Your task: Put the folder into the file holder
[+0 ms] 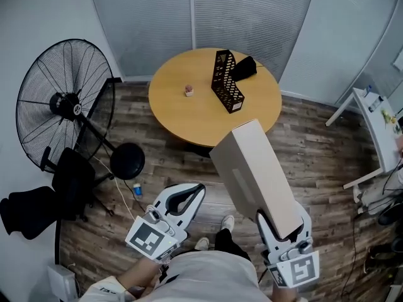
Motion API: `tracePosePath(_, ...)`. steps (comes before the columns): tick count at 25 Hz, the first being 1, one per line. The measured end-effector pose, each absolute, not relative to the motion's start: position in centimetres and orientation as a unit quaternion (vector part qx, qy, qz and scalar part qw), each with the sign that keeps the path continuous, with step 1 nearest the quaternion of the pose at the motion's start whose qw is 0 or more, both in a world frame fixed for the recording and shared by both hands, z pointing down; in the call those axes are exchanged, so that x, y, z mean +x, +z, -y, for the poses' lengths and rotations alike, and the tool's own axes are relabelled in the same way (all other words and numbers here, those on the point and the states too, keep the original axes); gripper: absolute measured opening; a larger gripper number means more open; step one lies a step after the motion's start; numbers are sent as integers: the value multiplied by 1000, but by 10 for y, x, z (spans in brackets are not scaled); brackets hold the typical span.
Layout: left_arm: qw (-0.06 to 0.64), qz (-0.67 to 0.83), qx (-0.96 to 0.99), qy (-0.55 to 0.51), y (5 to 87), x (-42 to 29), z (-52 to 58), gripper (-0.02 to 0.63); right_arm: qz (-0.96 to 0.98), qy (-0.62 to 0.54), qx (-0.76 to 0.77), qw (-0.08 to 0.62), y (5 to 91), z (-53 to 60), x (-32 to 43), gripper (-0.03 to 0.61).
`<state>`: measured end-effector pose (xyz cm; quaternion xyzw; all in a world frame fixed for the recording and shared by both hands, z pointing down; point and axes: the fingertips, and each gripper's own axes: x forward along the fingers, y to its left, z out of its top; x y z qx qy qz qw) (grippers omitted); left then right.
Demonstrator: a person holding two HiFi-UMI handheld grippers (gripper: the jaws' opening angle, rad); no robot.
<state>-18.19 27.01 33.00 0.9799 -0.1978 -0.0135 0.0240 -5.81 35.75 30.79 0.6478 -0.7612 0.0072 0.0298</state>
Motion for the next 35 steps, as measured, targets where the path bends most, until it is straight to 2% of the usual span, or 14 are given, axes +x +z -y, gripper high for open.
tracePosePath(35,26,212,977,-9,329,-7,-170,26,761,20,649,11,310,-258,126,293)
